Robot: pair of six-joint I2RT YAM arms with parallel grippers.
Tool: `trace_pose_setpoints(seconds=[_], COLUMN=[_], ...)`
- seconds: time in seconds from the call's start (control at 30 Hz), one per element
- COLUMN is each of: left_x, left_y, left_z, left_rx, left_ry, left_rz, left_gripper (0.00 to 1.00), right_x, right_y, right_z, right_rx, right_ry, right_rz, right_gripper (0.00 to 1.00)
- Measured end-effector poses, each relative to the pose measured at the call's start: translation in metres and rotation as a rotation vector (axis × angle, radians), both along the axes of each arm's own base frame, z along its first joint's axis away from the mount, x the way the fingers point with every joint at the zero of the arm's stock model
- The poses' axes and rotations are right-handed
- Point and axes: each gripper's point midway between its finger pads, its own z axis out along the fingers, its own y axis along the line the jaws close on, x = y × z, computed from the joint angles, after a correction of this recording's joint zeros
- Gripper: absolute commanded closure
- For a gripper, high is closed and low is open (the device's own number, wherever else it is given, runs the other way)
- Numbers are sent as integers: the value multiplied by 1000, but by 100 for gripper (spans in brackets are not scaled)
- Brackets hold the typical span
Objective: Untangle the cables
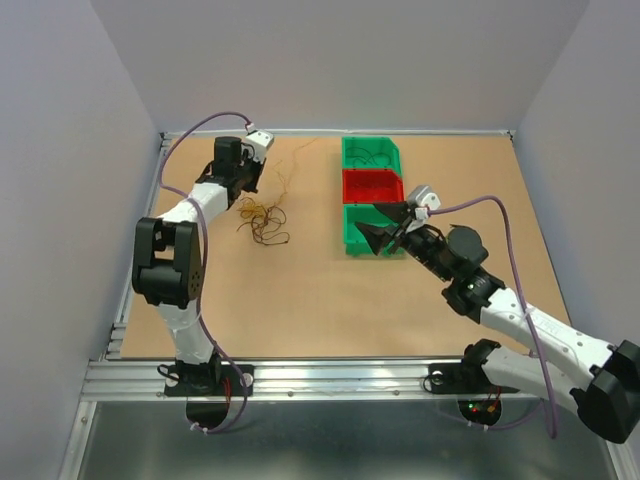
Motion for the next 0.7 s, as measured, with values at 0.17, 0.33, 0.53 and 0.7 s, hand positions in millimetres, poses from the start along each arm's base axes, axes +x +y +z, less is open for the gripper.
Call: trace_pose_setpoints(seconds=[0.17,0.33,0.53,0.7], left_x=[-34,-85,-147,-154], left_y=[-25,-86,-137,-134], left_z=[73,146,195,209], left_rx=[-35,-41,-81,-97], left_ry=[-63,-175,-230,-238], left_rz=[-107,-259,-422,-415], left_gripper=[100,100,100,100], right_x=[1,7,19,30], right_y=[35,75,107,120], right_z=[-21,-33,-50,-53], right_rx=[-87,-108,-65,10], right_ry=[30,36,44,32], right_rz=[154,313,414,426], right_gripper=[30,30,30,30])
